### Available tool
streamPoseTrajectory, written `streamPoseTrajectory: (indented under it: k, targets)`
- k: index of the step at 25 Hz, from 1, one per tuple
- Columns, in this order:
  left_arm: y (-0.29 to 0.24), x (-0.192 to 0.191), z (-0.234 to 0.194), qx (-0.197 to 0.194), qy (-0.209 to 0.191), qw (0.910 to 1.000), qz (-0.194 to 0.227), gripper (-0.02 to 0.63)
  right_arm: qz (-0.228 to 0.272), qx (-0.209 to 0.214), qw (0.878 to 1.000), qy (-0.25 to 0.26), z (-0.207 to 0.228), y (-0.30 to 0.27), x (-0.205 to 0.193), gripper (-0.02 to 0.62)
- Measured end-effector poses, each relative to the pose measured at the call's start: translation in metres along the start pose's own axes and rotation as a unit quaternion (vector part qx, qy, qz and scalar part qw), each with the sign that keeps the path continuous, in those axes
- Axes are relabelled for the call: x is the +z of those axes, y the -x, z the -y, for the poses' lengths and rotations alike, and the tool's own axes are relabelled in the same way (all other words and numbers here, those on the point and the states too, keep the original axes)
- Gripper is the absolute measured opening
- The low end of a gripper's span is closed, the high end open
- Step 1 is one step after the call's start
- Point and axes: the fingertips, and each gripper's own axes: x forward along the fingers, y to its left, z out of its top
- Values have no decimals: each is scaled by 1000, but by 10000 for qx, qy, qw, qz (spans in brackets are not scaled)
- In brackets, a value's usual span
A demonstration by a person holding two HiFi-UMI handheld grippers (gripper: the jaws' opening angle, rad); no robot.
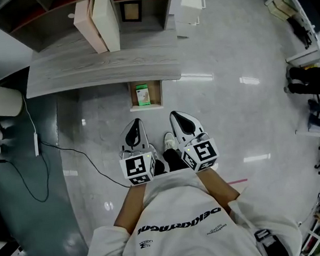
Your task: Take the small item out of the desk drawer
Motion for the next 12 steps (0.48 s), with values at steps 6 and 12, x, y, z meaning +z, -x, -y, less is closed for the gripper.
streamPoseTrajectory:
  k: [6, 12]
  targets:
    - [-31, -26, -10, 144, 115, 9996, -230, 15, -259, -54, 9996, -140, 24, -17, -34, 31]
    - [-54, -55, -18, 179, 311, 9981, -491, 15, -449, -88, 9988, -161, 37, -34, -57, 31]
